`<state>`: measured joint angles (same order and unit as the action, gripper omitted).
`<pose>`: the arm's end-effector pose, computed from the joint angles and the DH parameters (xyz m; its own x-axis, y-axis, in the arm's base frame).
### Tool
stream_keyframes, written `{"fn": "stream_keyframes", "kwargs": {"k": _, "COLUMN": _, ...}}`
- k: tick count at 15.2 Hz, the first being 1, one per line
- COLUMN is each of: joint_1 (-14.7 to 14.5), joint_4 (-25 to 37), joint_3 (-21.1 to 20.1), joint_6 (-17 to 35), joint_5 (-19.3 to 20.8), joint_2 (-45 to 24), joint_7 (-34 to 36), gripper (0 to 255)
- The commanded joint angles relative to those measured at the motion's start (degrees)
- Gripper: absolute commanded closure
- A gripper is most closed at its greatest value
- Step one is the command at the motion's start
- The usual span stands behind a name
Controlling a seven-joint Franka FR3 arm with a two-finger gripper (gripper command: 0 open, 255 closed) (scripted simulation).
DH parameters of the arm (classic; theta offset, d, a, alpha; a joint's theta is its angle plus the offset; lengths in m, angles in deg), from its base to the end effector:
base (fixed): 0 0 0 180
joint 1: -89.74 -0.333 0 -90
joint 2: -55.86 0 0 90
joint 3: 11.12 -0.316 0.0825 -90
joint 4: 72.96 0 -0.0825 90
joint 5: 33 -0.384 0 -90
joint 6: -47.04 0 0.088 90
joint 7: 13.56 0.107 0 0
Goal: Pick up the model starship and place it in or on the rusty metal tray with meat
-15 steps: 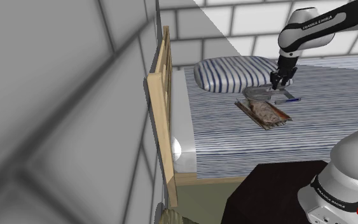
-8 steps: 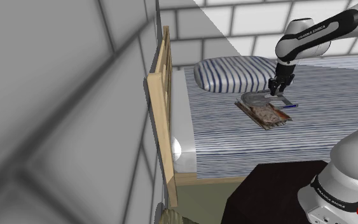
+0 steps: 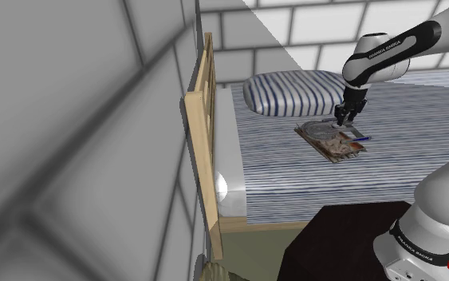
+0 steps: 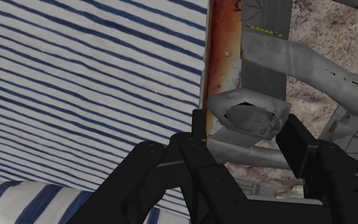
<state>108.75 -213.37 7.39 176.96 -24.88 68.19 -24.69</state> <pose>0.3614 -0.2819 0.3782 0.9343 -0.3563 0.0137 -0.3565 -0.9331 0.0464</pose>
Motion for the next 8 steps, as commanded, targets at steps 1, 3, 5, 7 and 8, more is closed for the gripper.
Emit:
{"fn": "stream_keyframes", "kwargs": {"k": 1, "joint_1": 0.0, "joint_4": 0.0, "joint_3": 0.0, "joint_6": 0.1, "joint_5": 0.0, "joint_2": 0.0, "joint_7": 0.0, "gripper": 255}}
{"fn": "stream_keyframes", "kwargs": {"k": 3, "joint_1": 0.0, "joint_4": 0.0, "joint_3": 0.0, "joint_6": 0.1, "joint_5": 0.0, "joint_2": 0.0, "joint_7": 0.0, "gripper": 255}}
{"fn": "stream_keyframes", "kwargs": {"k": 5, "joint_1": 0.0, "joint_4": 0.0, "joint_3": 0.0, "joint_6": 0.1, "joint_5": 0.0, "joint_2": -0.1, "joint_7": 0.0, "gripper": 0}}
{"fn": "stream_keyframes", "kwargs": {"k": 7, "joint_1": 0.0, "joint_4": 0.0, "joint_3": 0.0, "joint_6": 0.1, "joint_5": 0.0, "joint_2": -0.1, "joint_7": 0.0, "gripper": 0}}
{"fn": "stream_keyframes", "kwargs": {"k": 8, "joint_1": 0.0, "joint_4": 0.0, "joint_3": 0.0, "joint_6": 0.1, "joint_5": 0.0, "joint_2": -0.1, "joint_7": 0.0, "gripper": 0}}
